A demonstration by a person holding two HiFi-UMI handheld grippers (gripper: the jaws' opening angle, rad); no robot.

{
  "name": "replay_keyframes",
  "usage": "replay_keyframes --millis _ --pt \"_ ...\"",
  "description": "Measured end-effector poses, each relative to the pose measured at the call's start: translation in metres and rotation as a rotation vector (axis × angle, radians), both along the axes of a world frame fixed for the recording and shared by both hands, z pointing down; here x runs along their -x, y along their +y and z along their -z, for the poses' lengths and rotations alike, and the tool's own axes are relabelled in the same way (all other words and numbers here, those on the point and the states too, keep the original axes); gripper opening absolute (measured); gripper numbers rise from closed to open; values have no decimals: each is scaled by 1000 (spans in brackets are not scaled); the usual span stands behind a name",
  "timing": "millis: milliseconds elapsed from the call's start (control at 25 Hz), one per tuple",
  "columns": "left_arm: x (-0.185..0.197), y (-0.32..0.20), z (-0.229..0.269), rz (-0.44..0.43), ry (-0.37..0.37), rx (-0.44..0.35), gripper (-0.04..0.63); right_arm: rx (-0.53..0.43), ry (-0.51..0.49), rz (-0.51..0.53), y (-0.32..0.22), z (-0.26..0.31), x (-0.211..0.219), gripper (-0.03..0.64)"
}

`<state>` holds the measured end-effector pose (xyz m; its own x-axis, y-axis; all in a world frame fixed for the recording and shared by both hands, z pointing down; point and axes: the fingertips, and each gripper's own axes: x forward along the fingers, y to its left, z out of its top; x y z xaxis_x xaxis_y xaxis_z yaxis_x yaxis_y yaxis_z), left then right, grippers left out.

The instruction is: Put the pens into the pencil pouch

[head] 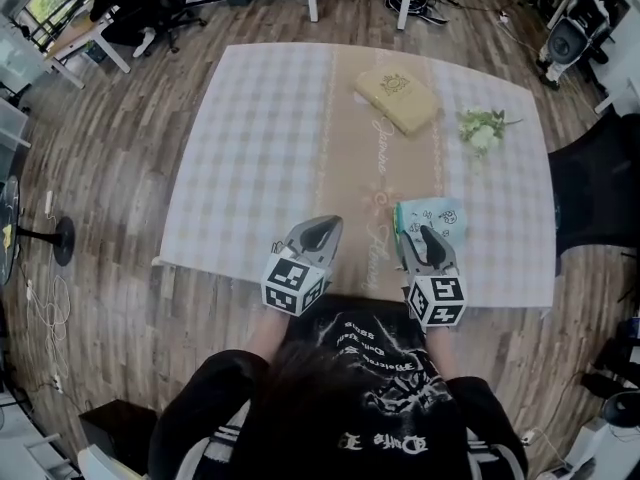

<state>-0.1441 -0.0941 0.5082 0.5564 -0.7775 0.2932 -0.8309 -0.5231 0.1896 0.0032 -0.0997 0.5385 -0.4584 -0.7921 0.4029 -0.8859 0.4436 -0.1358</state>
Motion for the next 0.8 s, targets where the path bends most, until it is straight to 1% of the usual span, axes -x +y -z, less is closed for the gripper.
replay_keyframes --millis 120,200,280,360,400,520,800 --pt "2 1 7 -6 1 -28 20 -78 24 -1 -2 19 3 148" --pt "4 2 13 -3 15 -45 20 -119 33 -12 -2 30 4 121" --pt "8 4 17 2 29 -55 20 -151 32 -28 -2 38 5 82" --pt "12 2 19 6 31 -59 20 -175 45 -41 -5 43 7 35" --pt "14 -1 19 8 30 -59 20 -182 53 -45 -9 45 8 21" --pt "20 -10 19 12 31 -53 20 -195 55 -48 -16 50 11 11" --pt "28 6 17 9 27 -62 20 -201 41 -12 -2 51 23 8"
